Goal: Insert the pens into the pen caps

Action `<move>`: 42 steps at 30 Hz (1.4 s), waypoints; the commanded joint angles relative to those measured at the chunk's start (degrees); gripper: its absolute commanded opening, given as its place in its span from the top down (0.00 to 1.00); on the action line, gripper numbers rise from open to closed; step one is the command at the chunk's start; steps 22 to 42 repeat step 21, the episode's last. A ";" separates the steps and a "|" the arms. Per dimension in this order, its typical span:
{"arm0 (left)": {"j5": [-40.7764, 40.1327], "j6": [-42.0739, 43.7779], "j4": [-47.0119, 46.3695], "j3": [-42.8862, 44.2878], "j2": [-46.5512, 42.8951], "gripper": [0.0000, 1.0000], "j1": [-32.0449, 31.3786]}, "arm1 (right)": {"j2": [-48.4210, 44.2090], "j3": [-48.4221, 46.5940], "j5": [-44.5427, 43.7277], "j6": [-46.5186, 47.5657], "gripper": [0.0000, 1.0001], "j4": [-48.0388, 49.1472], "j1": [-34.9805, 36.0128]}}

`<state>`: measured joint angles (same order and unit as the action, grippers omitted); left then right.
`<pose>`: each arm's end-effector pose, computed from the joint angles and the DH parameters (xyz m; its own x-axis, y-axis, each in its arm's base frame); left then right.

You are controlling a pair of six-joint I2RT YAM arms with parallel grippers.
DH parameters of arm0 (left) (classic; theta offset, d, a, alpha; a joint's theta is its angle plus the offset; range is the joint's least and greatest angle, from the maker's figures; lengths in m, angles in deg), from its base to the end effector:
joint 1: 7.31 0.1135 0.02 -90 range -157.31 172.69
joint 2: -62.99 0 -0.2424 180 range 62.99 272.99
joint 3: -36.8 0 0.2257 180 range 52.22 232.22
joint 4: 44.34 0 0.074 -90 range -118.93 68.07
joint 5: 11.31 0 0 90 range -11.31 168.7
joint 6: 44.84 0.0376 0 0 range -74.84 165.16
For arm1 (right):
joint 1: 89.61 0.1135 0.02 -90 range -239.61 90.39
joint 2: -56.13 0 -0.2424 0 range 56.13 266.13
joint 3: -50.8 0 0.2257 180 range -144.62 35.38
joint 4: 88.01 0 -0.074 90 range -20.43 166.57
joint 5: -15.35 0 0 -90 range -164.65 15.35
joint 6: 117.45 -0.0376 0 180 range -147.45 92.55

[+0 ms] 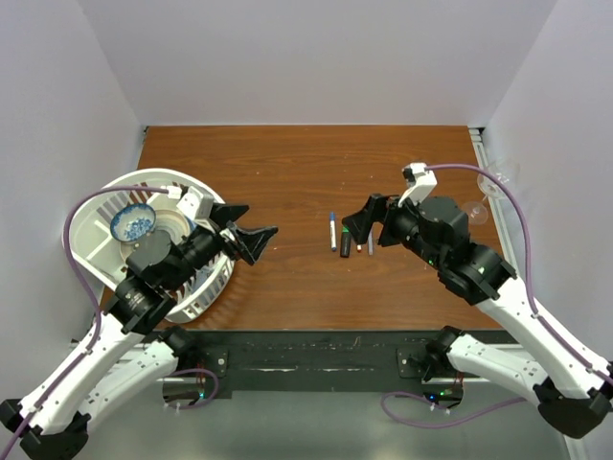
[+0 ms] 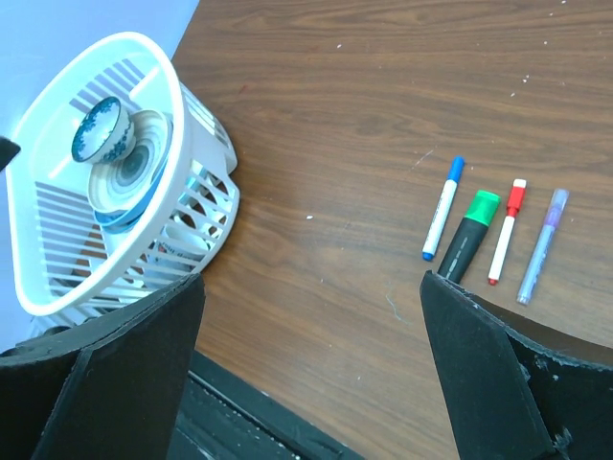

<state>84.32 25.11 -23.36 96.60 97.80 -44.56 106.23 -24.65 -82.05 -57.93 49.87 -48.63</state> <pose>0.1066 -0.0857 0.3550 -0.1809 -0.2910 -0.9394 0.6581 0.6740 -0.3356 0.1353 0.1111 0.3640 -0.4704 0.2577 -0.8440 -0.3697 0.8109 0.4536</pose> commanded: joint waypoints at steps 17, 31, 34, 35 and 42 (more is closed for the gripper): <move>3.60 -4.29 -8.46 -0.70 2.46 0.00 -0.01 | -7.57 3.60 1.07 -1.86 0.01 1.82 -0.10; 3.60 -4.12 -8.55 -0.61 2.46 0.00 -0.01 | -7.83 3.61 0.90 -2.39 0.01 1.83 -0.01; 3.60 -4.12 -8.55 -0.61 2.46 0.00 -0.01 | -7.83 3.61 0.90 -2.39 0.01 1.83 -0.01; 3.60 -4.12 -8.55 -0.61 2.46 0.00 -0.01 | -7.83 3.61 0.90 -2.39 0.01 1.83 -0.01; 3.60 -4.12 -8.55 -0.61 2.46 0.00 -0.01 | -7.83 3.61 0.90 -2.39 0.01 1.83 -0.01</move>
